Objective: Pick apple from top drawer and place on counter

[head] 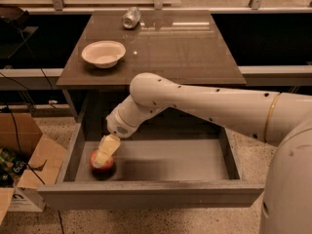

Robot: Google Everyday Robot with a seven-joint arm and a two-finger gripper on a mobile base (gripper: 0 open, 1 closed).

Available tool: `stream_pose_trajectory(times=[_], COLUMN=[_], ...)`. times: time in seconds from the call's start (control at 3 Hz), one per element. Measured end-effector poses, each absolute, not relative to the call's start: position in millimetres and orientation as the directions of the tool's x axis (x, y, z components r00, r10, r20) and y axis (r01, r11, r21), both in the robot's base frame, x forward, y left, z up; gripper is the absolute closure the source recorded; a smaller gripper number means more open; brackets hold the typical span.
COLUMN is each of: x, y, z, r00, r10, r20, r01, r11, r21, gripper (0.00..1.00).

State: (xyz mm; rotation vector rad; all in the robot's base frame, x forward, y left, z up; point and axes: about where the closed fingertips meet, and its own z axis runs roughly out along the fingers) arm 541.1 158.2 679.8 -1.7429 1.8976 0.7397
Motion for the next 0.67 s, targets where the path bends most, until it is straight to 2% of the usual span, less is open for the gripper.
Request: stream_pose_trajectory(times=[0.67], x=[508], y=[188], z=[639], r00=[-0.156], r10=[-0.734], r20=[-0.661], r01=[-0.983], r11=[0.051], r21=[0.174], gripper=[0.0])
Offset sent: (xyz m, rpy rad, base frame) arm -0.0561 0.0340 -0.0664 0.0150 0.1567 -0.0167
